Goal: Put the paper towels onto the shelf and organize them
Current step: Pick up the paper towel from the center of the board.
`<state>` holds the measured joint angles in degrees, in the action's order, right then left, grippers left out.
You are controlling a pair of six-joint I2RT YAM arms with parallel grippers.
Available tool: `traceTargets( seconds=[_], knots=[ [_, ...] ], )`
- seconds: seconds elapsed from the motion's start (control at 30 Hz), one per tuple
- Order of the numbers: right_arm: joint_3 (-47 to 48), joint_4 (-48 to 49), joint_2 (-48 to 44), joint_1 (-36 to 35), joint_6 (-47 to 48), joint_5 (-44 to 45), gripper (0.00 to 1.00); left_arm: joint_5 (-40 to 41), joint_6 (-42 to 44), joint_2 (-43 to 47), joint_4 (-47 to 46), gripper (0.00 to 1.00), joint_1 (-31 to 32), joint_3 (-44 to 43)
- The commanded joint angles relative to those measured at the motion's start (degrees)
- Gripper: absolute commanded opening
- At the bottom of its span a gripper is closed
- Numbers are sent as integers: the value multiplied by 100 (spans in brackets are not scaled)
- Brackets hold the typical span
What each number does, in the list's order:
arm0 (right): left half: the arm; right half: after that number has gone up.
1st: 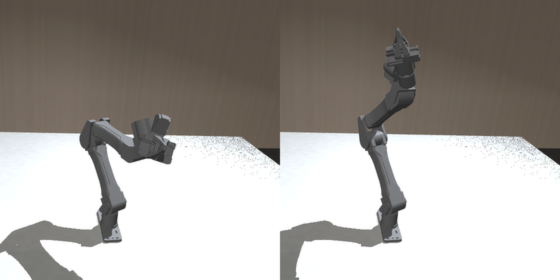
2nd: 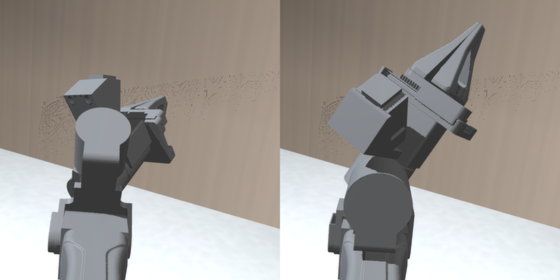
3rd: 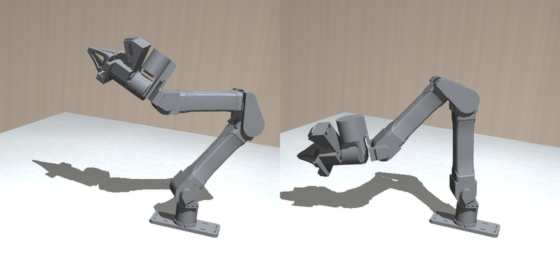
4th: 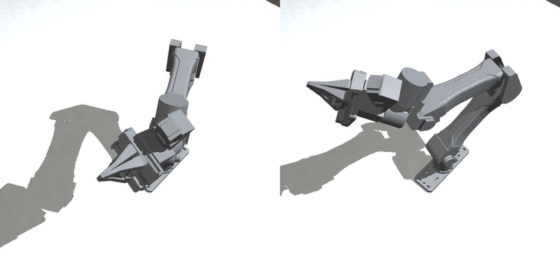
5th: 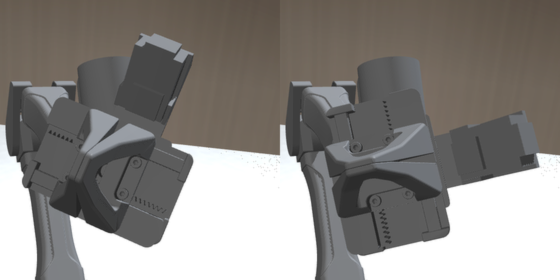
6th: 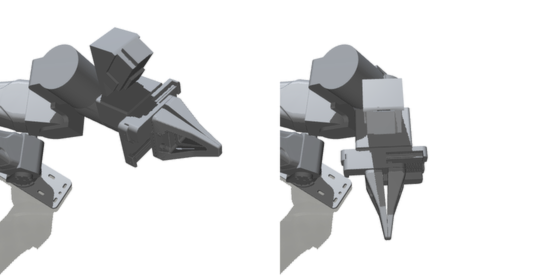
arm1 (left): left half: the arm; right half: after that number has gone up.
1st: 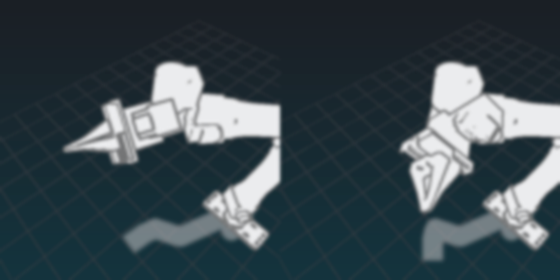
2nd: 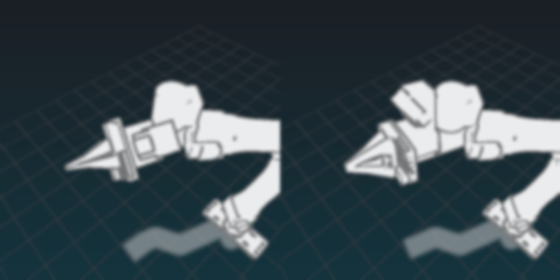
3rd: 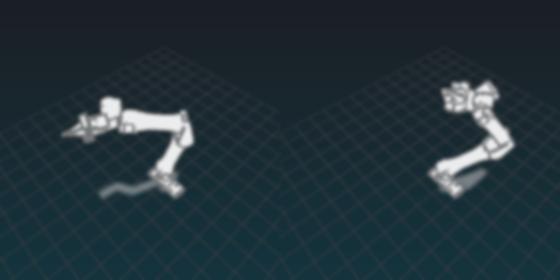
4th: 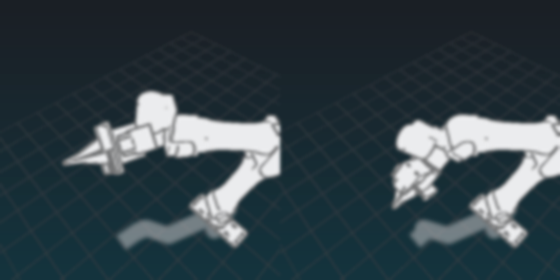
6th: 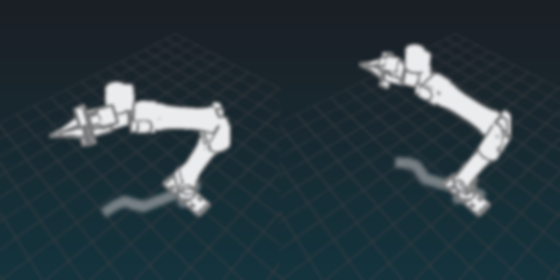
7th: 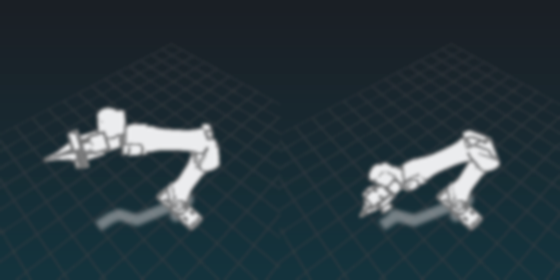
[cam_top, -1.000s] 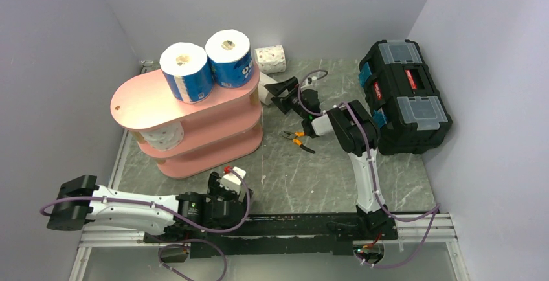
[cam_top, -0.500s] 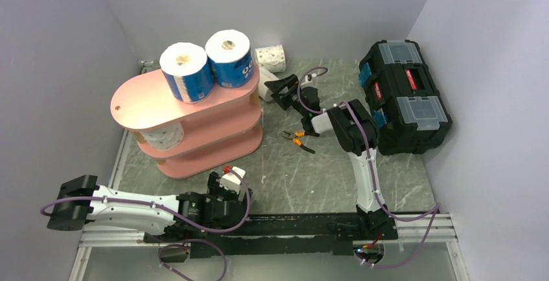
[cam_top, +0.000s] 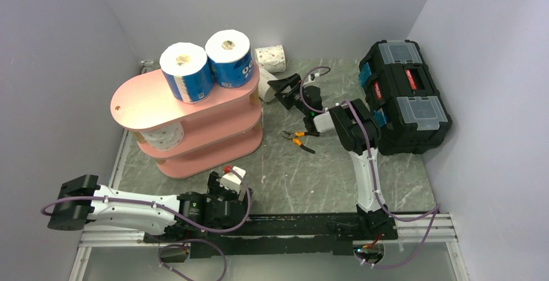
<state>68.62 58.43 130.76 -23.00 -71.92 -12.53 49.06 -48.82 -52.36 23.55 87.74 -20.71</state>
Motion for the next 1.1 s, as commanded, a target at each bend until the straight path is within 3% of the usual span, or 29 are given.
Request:
traceTargets(
  seconds=[0.0, 0.67, 0.77, 1.0, 1.07],
  knots=[
    [264, 130, -110, 15, 145, -41, 96, 166, -15, 15, -21, 99, 33, -213],
    [1267, -39, 642, -29, -251, -522, 83, 212, -40, -89, -30, 99, 35, -231],
    [1292, 23, 691, -30, -259, -563, 73, 223, -36, -133, -14, 99, 35, -238],
    [910, 248, 347, 32, -152, -548, 32, 223, -48, -101, 13, 99, 37, -266],
    [770, 238, 135, 63, -77, -558, 29, 208, -85, -42, 59, 99, 33, -263]
  ],
)
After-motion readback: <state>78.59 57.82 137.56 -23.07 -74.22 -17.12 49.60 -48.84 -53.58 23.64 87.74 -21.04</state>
